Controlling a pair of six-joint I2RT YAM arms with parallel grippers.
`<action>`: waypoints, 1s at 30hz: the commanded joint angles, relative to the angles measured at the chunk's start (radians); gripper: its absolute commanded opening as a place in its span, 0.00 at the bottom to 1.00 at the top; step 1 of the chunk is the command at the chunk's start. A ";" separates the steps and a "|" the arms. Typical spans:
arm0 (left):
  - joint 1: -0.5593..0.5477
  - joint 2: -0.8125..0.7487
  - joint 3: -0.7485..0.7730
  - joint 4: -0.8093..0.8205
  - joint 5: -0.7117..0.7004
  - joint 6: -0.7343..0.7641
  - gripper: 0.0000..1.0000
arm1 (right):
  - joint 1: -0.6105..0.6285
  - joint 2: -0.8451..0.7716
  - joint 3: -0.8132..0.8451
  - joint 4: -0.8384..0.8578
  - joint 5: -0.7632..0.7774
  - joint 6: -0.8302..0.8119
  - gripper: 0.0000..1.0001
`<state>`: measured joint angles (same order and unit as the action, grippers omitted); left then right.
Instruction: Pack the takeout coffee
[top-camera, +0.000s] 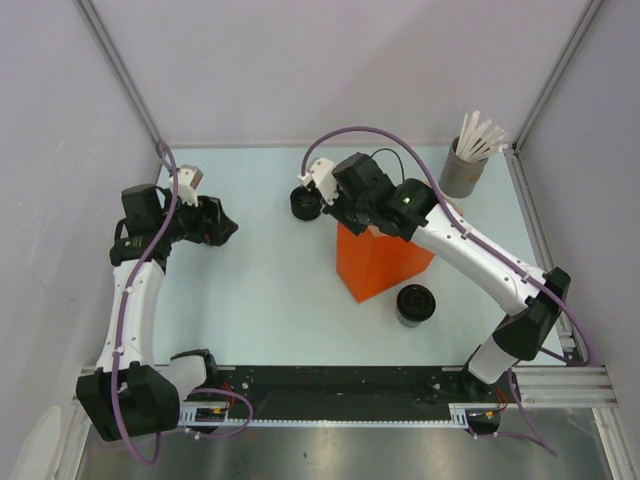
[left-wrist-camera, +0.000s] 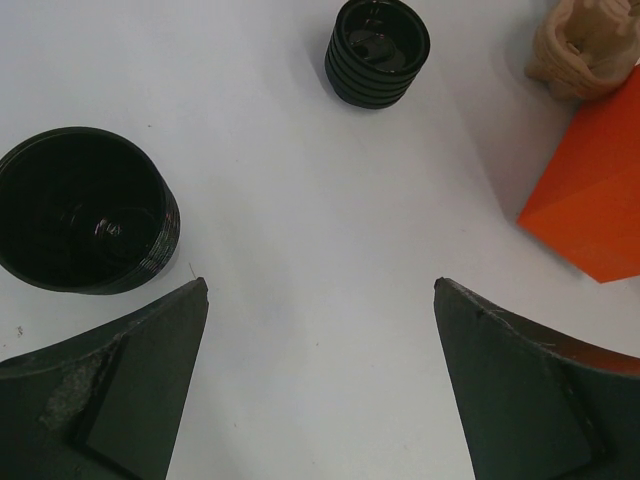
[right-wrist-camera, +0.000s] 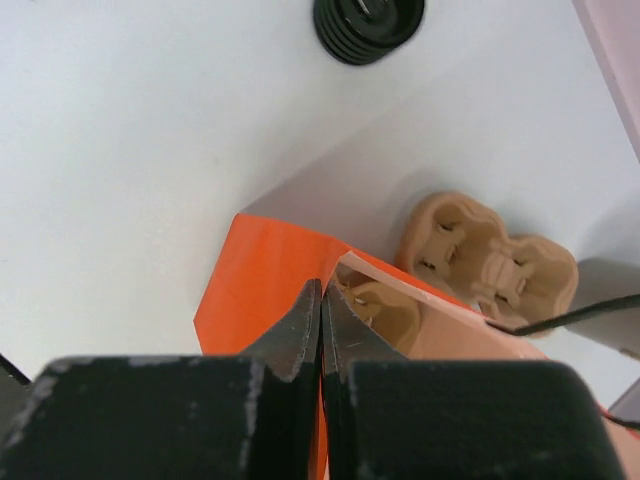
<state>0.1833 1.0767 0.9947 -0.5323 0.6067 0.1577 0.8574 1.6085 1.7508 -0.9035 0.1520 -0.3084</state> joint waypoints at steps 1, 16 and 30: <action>0.012 -0.029 -0.002 0.032 0.030 -0.006 1.00 | 0.064 0.042 0.097 0.048 0.001 -0.006 0.00; 0.016 -0.041 -0.002 0.032 0.025 -0.004 1.00 | 0.221 0.231 0.279 0.052 -0.011 -0.004 0.00; 0.021 -0.041 -0.005 0.035 0.031 -0.007 1.00 | 0.259 0.160 0.312 -0.034 -0.141 -0.080 0.35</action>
<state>0.1925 1.0622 0.9939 -0.5323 0.6075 0.1577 1.1156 1.8408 1.9896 -0.9035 0.0891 -0.3424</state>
